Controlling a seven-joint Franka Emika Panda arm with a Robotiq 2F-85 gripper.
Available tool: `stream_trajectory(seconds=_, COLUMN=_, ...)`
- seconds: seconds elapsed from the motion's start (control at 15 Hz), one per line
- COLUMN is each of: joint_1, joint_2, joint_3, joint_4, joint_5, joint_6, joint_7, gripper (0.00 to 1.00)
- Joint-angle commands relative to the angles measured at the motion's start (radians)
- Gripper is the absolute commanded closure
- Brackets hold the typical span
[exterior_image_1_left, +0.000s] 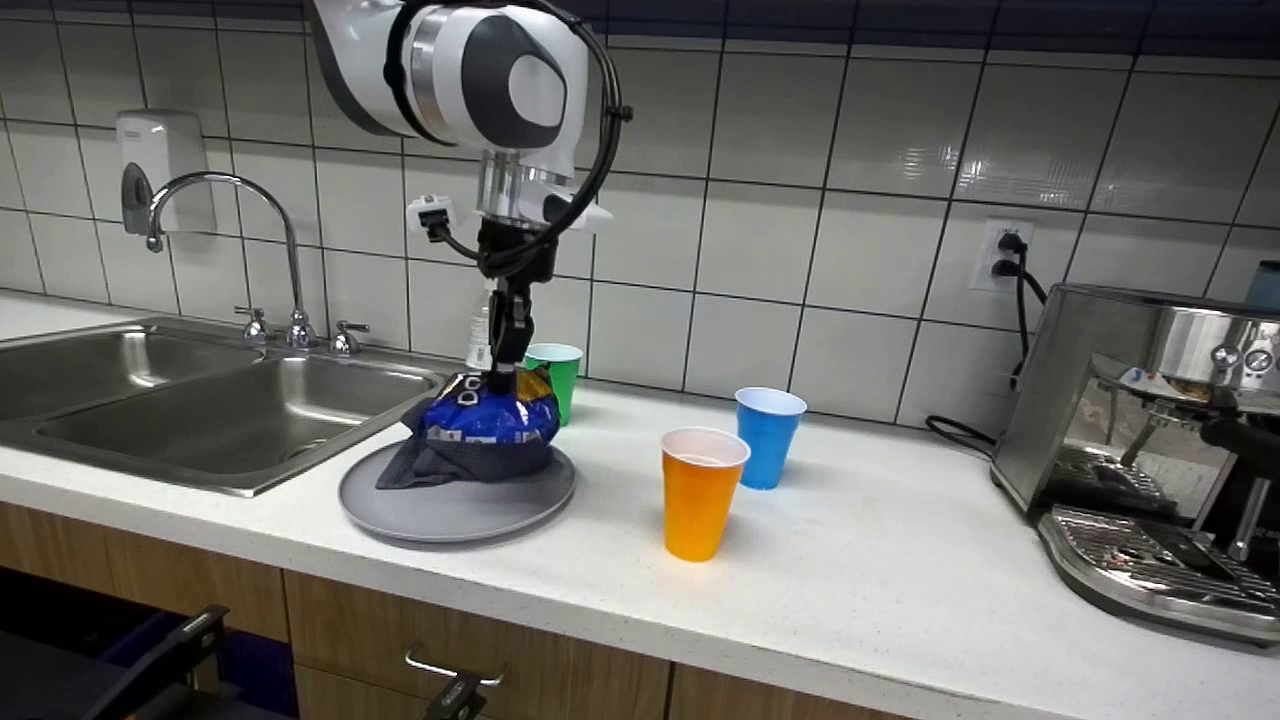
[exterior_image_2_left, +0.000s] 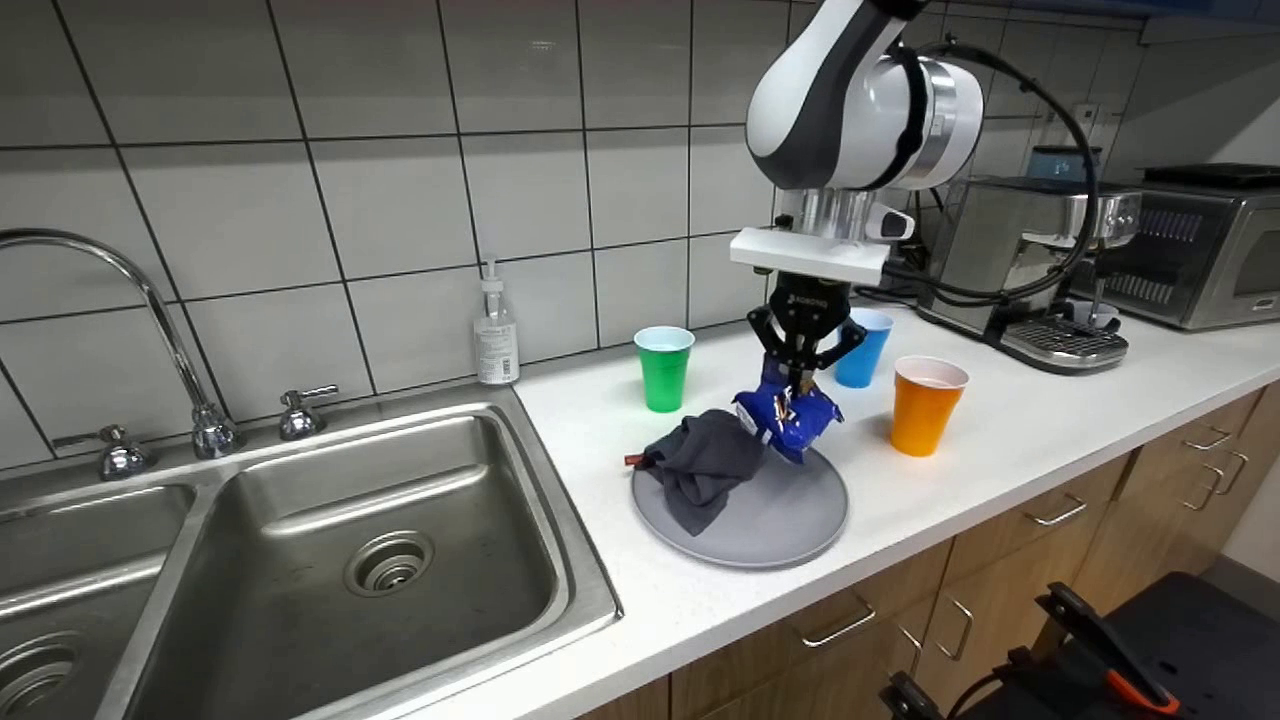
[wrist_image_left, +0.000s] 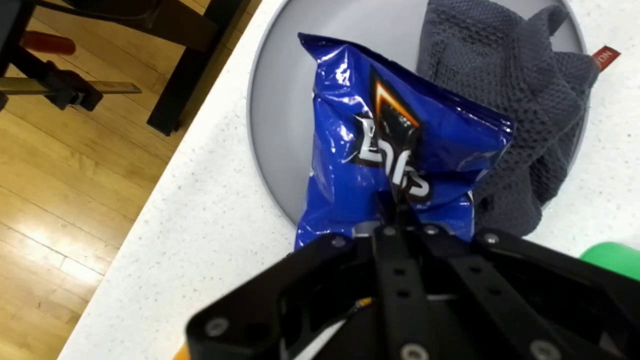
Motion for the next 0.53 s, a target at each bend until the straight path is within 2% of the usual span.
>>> stream_trajectory(seconds=0.0, joint_1=-0.026, joint_2=-0.002, joint_3=-0.001, joint_4=0.069, joint_5=0.004, joint_6=-0.069, joint_7=-0.022, gripper=1.00)
stream_trajectory(seconds=0.47, joint_1=-0.046, joint_2=0.084, joint_3=-0.010, joint_4=0.214, joint_5=0.012, joint_6=-0.102, joint_7=-0.033, gripper=1.00)
